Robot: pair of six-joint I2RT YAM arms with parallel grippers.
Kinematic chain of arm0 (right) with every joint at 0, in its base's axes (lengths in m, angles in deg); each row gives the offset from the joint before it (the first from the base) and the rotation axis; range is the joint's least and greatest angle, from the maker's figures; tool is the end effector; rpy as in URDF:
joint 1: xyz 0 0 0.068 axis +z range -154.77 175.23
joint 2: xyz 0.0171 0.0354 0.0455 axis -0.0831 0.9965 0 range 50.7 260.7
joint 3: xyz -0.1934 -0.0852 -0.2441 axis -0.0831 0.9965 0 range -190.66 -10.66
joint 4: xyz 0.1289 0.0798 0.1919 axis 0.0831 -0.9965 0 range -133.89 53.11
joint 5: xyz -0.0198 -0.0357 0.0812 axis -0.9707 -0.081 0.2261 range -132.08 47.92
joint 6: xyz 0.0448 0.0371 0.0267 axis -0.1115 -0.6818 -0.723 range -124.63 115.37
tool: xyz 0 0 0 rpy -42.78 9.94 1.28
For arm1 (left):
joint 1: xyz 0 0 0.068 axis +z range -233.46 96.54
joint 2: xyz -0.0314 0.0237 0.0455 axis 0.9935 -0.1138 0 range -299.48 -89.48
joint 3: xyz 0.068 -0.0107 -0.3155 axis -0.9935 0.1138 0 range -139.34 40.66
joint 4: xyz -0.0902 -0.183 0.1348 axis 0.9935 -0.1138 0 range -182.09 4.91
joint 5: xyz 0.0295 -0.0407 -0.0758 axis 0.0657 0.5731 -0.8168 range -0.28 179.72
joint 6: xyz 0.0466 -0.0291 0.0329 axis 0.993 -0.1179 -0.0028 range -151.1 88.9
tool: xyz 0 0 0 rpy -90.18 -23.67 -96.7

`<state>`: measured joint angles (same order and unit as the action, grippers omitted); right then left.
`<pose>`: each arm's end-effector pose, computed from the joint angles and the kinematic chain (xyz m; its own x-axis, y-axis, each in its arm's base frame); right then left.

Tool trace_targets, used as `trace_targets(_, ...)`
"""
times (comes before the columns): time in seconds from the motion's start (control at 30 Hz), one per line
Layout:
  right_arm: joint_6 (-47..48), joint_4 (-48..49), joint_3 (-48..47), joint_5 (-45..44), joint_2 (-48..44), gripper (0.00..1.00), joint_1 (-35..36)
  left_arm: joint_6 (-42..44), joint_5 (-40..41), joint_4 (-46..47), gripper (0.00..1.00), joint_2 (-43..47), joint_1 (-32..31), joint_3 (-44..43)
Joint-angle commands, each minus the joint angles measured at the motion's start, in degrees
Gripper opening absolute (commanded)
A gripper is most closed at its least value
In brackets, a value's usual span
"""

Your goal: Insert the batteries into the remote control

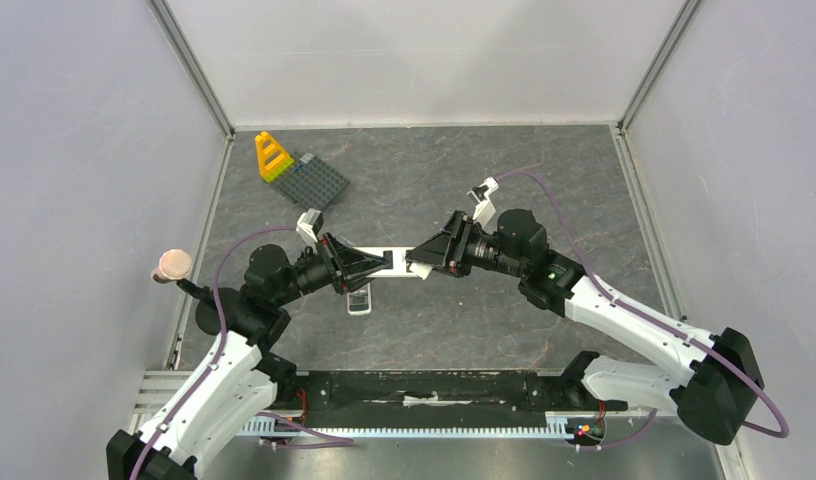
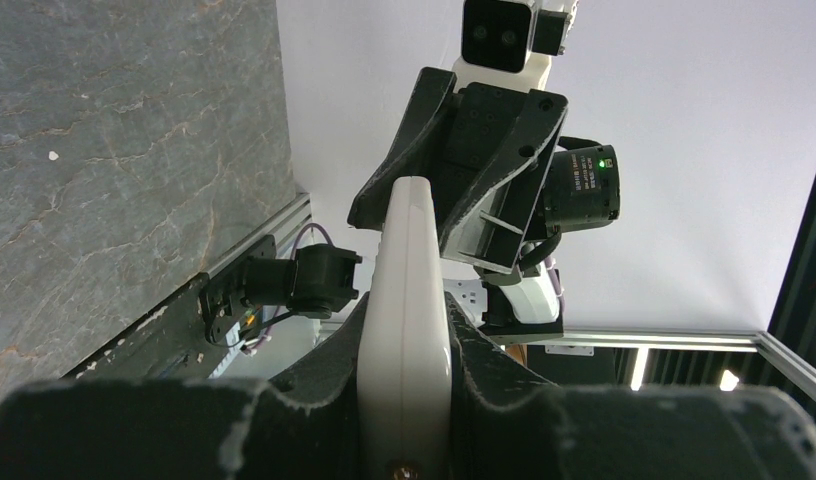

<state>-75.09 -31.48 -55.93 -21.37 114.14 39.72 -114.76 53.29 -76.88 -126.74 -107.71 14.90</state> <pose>0.1523 0.1740 0.3554 -0.9023 0.3493 -0.2526 -0.1531 0.2881 0.9453 0.0945 -0.0749 0.3115 -0.8714 -0.4847 -0.0764 0.0441 0.0777 -0.9960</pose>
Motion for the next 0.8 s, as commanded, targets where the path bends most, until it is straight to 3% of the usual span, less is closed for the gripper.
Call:
trace_targets(0.0,-1.71,3.26,-0.96,1.29,-0.09,0.49,0.01,0.98,-1.63,2.72,0.02,-0.02,-0.23,-2.04)
trace_targets(0.2,-4.99,4.8,-0.13,1.6,-0.53,0.52,0.04,0.26,-1.37,3.83,0.02,-0.26,-0.23,-0.97)
trace_targets(0.5,-9.53,4.92,2.68,2.22,-0.48,0.47,-0.02,2.09,-0.32,2.39,0.02,-0.36,-0.18,-0.26)
trace_targets(0.77,-0.92,-3.5,3.0,-5.15,-3.82,0.53,-0.78,21.48,8.53,-19.35,0.02,-1.41,-0.23,-3.11)
